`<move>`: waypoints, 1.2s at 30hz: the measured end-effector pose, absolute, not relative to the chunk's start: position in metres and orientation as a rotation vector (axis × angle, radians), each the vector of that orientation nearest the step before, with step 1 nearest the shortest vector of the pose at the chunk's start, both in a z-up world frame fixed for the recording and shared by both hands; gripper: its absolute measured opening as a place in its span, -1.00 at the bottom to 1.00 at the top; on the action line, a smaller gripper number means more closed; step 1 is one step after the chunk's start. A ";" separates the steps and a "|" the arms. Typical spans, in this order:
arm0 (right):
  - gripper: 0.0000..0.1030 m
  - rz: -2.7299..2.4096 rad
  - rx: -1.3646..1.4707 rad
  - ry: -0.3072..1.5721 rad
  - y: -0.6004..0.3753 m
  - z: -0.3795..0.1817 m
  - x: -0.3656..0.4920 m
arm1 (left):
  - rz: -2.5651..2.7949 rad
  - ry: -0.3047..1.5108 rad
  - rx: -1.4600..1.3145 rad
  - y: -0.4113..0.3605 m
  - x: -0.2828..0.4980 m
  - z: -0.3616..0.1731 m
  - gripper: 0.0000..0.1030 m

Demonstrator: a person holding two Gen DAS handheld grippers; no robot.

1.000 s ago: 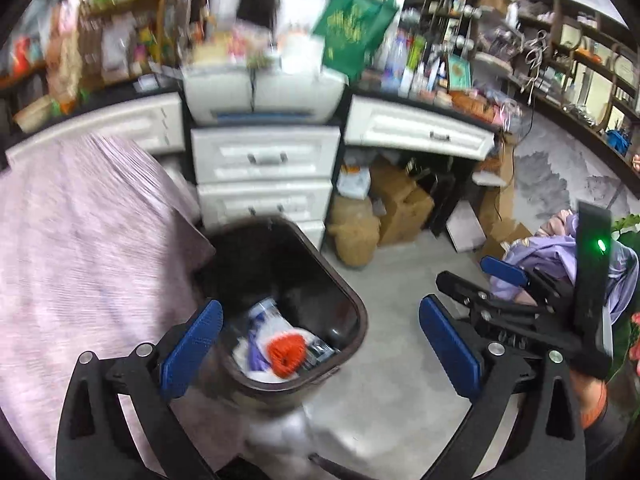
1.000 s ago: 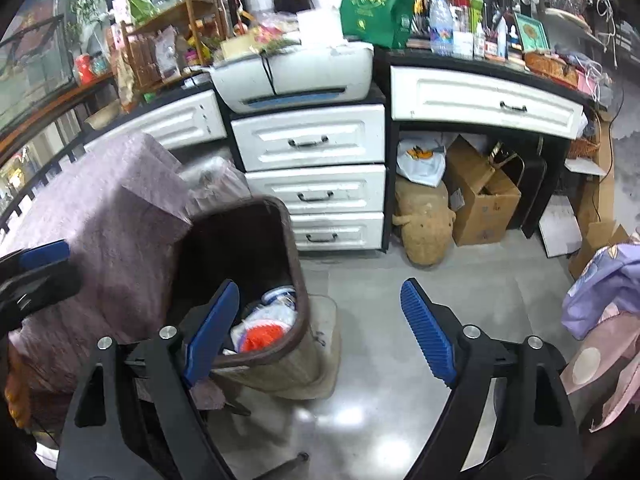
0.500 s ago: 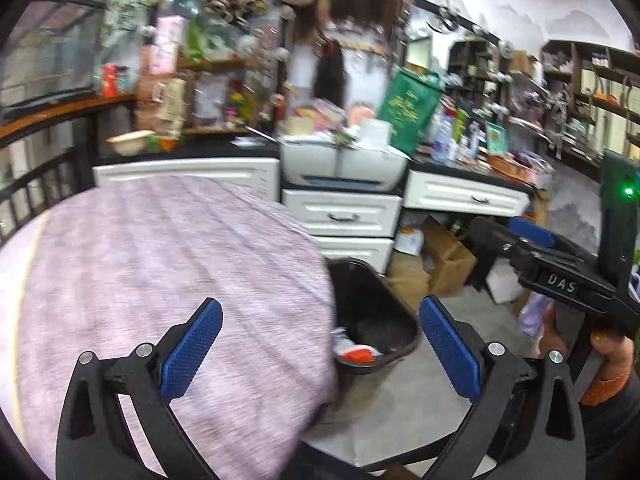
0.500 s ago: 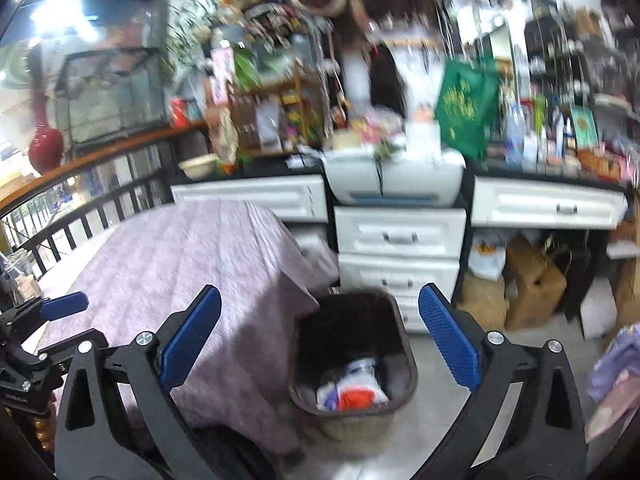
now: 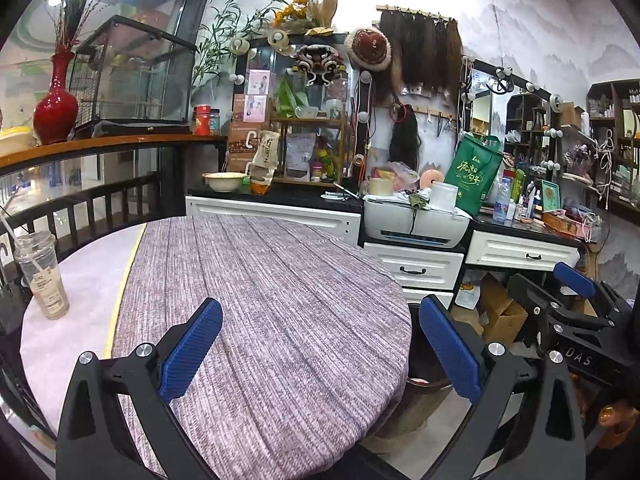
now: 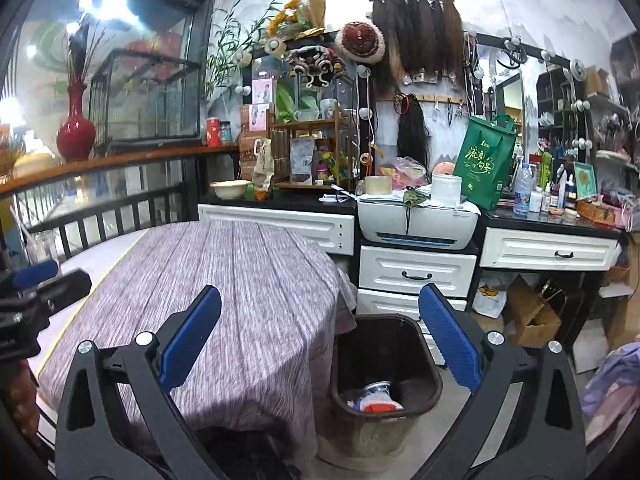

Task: Collect trash

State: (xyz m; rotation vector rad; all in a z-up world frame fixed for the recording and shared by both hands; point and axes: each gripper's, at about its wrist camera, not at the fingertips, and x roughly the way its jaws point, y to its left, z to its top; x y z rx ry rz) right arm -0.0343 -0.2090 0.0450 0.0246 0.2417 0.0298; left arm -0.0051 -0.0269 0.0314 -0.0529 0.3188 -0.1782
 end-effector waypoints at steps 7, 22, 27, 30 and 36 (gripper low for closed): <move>0.89 0.004 0.014 0.168 -0.196 0.038 -0.075 | -0.136 0.289 -0.107 -0.013 -0.023 0.029 0.89; 0.89 -0.033 0.051 0.133 -0.213 0.026 -0.082 | -0.127 0.237 -0.081 -0.013 -0.033 0.024 0.89; 0.89 -0.018 0.049 0.134 -0.212 0.025 -0.082 | -0.134 0.246 -0.077 -0.014 -0.032 0.022 0.89; 0.89 -0.013 0.043 0.138 -0.210 0.023 -0.082 | -0.136 0.247 -0.082 -0.014 -0.032 0.023 0.89; 0.89 -0.002 0.024 0.150 -0.207 0.021 -0.080 | -0.130 0.250 -0.084 -0.016 -0.032 0.023 0.89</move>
